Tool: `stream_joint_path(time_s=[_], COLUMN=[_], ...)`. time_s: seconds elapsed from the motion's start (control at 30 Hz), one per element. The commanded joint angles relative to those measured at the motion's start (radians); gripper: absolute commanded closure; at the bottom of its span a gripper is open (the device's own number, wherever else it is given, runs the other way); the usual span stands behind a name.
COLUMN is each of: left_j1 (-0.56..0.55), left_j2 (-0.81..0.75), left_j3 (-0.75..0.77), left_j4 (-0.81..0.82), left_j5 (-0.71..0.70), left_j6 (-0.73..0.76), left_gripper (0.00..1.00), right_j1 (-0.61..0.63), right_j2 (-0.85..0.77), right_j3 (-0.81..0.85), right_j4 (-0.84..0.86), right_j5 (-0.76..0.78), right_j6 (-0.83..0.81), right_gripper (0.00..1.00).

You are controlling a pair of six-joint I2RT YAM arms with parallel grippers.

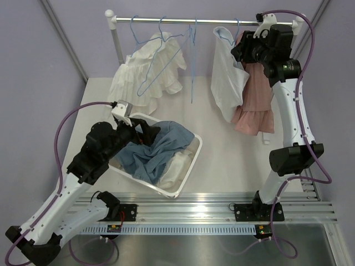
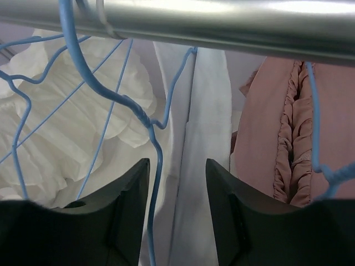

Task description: Remove the skirt from the hanger

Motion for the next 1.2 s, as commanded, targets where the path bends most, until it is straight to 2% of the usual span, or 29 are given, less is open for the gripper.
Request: stream_joint_path(time_s=[0.0, 0.1, 0.2, 0.47, 0.57, 0.63, 0.93, 1.17], left_j1=[0.004, 0.004, 0.004, 0.004, 0.002, 0.002, -0.012, -0.039], left_j2=[-0.015, -0.015, 0.0, 0.046, 0.062, 0.082, 0.197, 0.253], left_j3=[0.068, 0.092, 0.108, 0.119, 0.131, 0.145, 0.179, 0.237], left_j4=[-0.022, -0.01, 0.007, 0.105, 0.15, 0.162, 0.28, 0.284], left_j5=[-0.067, -0.068, -0.046, 0.038, 0.058, 0.07, 0.104, 0.06], left_j6=[0.084, 0.091, 0.085, 0.049, 0.033, 0.015, -0.177, -0.215], left_gripper=[0.01, 0.01, 0.01, 0.01, 0.01, 0.01, 0.01, 0.01], right_j1=[0.027, 0.042, 0.052, 0.053, 0.053, 0.053, 0.052, 0.052], right_j2=[-0.005, 0.0, -0.006, -0.017, -0.017, -0.029, -0.075, -0.12], right_j3=[0.044, 0.01, -0.024, -0.031, -0.016, -0.013, 0.09, 0.023], right_j4=[0.066, 0.077, 0.095, 0.111, 0.105, 0.12, 0.155, 0.134], right_j5=[0.056, 0.075, 0.091, 0.118, 0.11, 0.104, 0.058, 0.015], right_j6=[-0.052, -0.073, -0.081, -0.114, -0.127, -0.13, -0.098, -0.073], right_gripper=[0.5, 0.55, 0.69, 0.84, 0.95, 0.99, 1.0, 1.0])
